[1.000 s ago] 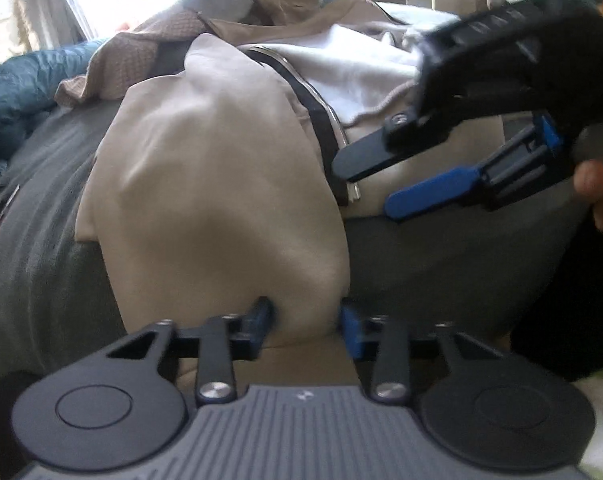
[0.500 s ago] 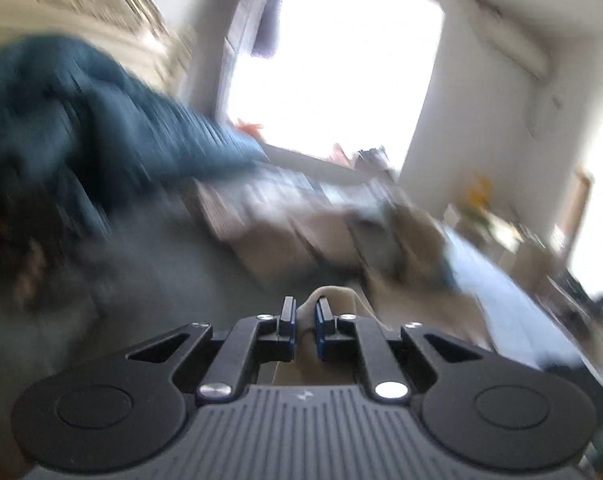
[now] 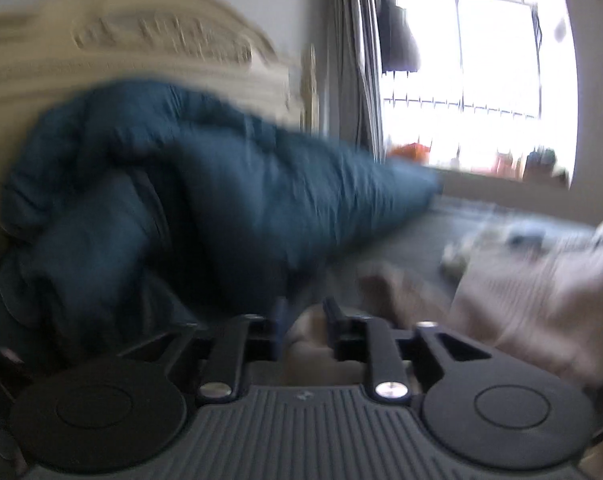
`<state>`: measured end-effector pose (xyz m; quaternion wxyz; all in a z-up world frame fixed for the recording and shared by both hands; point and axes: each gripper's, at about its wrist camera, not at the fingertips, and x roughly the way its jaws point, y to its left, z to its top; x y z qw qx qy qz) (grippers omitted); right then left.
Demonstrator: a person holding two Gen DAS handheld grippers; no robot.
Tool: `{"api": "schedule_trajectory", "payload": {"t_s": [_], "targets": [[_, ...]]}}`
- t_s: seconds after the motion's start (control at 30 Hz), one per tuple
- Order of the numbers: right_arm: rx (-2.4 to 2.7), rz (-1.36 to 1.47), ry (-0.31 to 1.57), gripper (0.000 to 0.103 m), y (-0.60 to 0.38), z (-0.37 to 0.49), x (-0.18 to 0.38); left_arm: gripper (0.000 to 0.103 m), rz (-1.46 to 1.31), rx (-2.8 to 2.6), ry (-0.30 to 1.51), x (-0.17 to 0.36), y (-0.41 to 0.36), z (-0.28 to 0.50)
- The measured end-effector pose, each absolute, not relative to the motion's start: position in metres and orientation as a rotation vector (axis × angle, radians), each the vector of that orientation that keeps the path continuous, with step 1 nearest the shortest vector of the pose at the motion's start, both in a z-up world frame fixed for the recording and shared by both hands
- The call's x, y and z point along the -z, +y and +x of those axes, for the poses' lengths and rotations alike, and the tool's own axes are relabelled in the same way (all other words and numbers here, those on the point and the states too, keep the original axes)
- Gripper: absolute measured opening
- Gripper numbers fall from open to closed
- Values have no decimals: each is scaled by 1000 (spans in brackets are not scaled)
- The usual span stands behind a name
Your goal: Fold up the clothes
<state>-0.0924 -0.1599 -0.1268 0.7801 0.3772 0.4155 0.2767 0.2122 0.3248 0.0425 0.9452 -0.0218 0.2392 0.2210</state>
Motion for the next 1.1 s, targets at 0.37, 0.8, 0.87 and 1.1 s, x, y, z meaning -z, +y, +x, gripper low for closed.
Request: {"api": "schedule_trajectory", "payload": {"t_s": [0.37,0.8,0.87,1.1], "targets": [[-621,712,861,50,-157,-101,114,76,138,-279,478,-40,259,156],[-306,658,553,58,-309,-191,51,95,125,526,512,-20,27,-72],[-126,612,525,61,-344,-210,46,95,95,629,536,-5,-4,-88],[237,546,653,61,-416,-251,80,95,-5,1006,754,51,-121,-123]]}}
